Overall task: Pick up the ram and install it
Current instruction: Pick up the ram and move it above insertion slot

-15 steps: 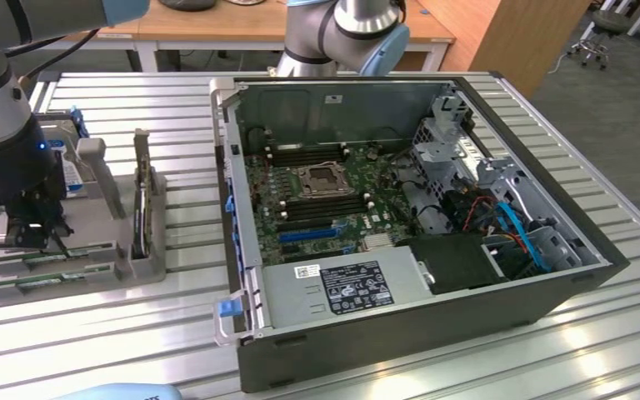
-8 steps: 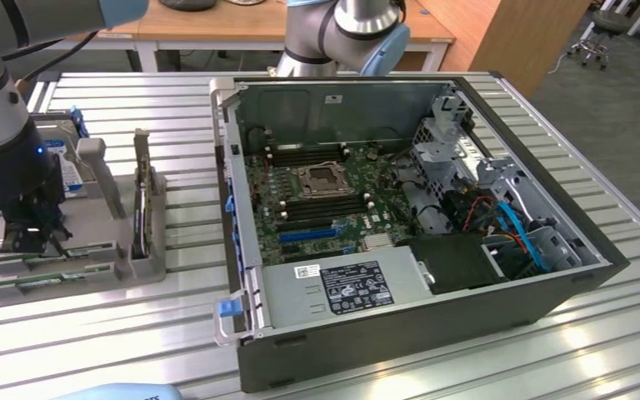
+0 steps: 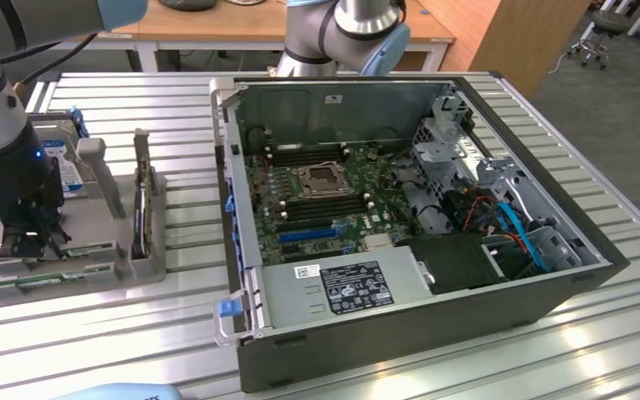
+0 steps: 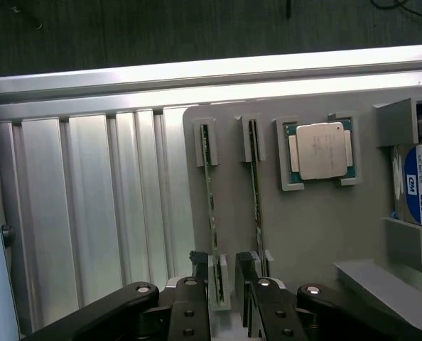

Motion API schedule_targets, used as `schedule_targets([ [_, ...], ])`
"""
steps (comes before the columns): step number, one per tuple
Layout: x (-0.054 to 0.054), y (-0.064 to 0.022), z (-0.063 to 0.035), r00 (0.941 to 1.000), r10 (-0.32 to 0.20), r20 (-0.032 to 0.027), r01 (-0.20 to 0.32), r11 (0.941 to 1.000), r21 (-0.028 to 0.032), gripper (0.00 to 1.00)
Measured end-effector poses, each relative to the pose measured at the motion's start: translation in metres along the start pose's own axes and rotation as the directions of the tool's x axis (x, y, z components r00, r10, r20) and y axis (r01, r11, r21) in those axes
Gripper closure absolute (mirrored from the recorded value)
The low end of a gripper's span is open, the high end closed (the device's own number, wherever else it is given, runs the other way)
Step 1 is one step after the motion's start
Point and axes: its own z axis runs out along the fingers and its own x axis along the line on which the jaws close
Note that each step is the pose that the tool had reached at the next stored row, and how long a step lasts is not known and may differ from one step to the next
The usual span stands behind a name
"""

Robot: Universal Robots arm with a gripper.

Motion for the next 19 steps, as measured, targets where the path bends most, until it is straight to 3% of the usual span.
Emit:
schedule_targets([
  [19, 0.0001, -0.0002, 0.0033, 0.9995, -0.030, -0.0007, 0.030, 0.9995, 0.0005, 0.71],
])
